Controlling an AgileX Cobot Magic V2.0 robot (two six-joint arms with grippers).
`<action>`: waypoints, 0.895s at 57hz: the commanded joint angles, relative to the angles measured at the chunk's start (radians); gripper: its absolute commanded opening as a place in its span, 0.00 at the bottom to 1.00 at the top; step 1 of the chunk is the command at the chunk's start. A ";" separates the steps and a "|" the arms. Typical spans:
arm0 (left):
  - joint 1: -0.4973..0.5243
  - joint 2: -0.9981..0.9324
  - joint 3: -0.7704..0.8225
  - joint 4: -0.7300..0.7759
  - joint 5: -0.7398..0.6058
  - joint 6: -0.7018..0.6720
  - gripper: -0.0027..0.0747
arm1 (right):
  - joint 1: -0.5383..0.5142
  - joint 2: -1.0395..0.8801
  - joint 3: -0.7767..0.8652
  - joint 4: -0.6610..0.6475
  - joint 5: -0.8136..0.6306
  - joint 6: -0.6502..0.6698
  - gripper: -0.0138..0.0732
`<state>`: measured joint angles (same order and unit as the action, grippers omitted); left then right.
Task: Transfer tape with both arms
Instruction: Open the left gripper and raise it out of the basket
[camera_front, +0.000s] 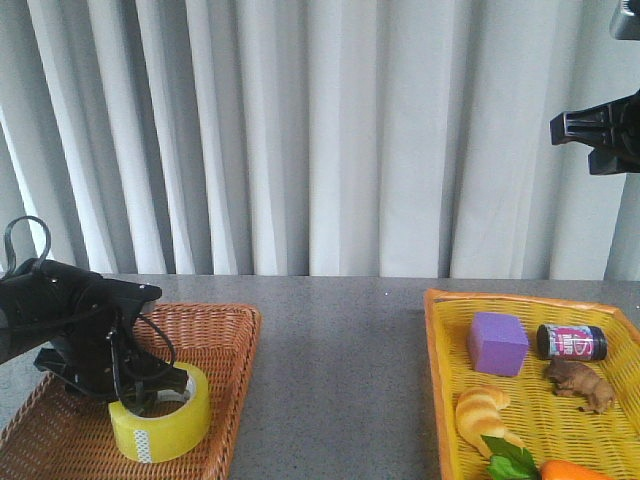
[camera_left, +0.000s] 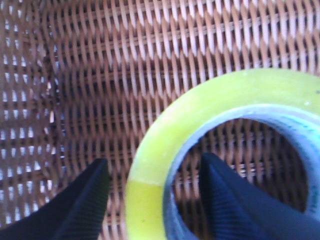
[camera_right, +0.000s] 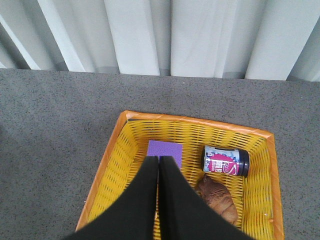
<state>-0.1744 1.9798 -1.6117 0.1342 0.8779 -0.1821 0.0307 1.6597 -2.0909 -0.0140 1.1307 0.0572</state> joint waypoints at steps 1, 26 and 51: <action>0.003 -0.063 -0.038 -0.009 -0.034 -0.015 0.60 | -0.002 -0.038 -0.029 -0.004 -0.062 -0.011 0.15; 0.002 -0.343 -0.164 -0.065 -0.160 -0.014 0.24 | -0.002 -0.038 -0.029 -0.004 -0.062 -0.011 0.15; 0.002 -0.625 -0.163 -0.126 -0.132 -0.003 0.03 | -0.002 -0.038 -0.029 -0.004 -0.064 -0.011 0.15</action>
<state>-0.1744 1.4276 -1.7428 0.0252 0.7948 -0.1833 0.0307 1.6597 -2.0909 -0.0140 1.1317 0.0572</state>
